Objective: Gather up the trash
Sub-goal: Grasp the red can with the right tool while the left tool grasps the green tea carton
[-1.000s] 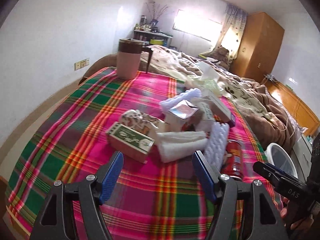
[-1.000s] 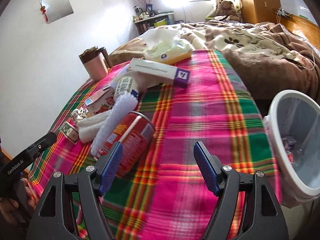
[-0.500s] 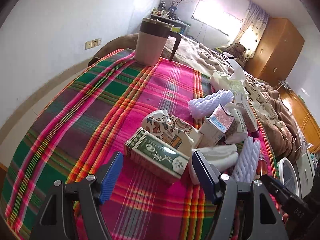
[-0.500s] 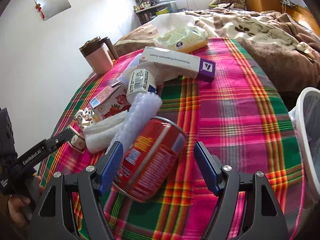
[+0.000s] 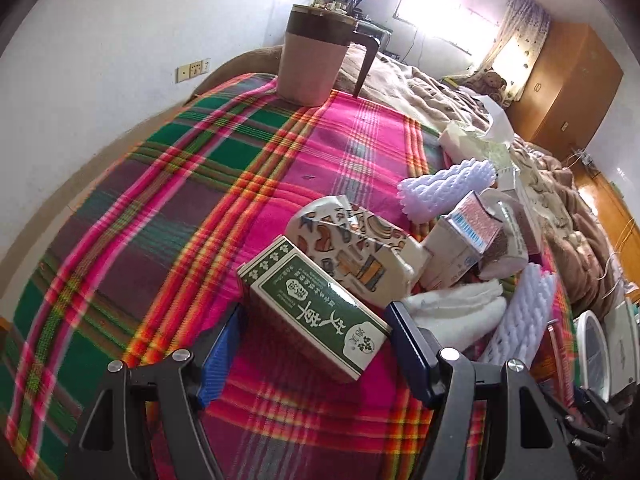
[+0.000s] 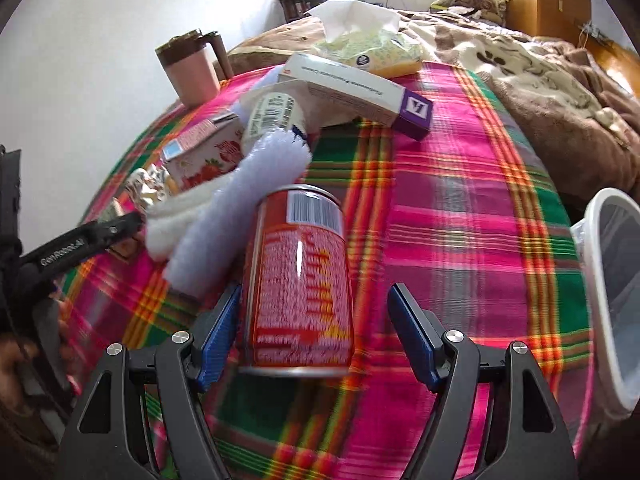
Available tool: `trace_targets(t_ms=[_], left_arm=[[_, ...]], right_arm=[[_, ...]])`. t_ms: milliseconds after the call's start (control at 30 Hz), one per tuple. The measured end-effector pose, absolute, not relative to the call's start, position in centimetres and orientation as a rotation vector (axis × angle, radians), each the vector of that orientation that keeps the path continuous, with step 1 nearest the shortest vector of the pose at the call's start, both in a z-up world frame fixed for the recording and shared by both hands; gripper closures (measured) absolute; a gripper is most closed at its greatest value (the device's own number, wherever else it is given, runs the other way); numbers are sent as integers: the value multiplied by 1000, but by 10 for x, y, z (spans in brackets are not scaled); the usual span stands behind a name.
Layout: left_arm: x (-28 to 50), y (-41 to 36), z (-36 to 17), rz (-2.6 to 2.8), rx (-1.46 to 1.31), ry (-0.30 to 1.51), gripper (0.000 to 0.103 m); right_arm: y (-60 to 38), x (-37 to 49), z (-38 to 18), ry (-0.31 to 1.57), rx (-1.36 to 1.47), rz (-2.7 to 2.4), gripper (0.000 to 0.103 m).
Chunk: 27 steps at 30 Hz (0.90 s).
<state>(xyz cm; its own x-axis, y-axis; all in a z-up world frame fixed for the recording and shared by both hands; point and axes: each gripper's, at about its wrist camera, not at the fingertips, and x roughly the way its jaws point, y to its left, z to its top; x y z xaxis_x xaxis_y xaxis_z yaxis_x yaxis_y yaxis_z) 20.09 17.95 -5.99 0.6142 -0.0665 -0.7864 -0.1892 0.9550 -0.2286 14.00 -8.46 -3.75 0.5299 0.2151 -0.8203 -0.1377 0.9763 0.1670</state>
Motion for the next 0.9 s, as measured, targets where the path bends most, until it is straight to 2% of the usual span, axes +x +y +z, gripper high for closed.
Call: trace_targets(t_ms=[267, 367, 633, 700, 767, 900], left_arm=[[185, 196, -60, 154, -274, 903, 32], [186, 203, -61, 193, -279, 897, 32], [198, 216, -60, 209, -341, 873, 32], [200, 216, -60, 206, -348, 871, 32], [201, 216, -61, 192, -363, 869, 36], [202, 214, -60, 198, -350, 868, 65]], right_arm=[[-90, 133, -36, 952, 43, 221, 29], [-88, 133, -35, 938, 32, 241, 35], [-83, 135, -36, 917, 13, 262, 35], [-82, 135, -36, 917, 12, 265, 44], [-82, 135, -37, 921, 19, 268, 48], [-83, 134, -37, 916, 24, 270, 48]])
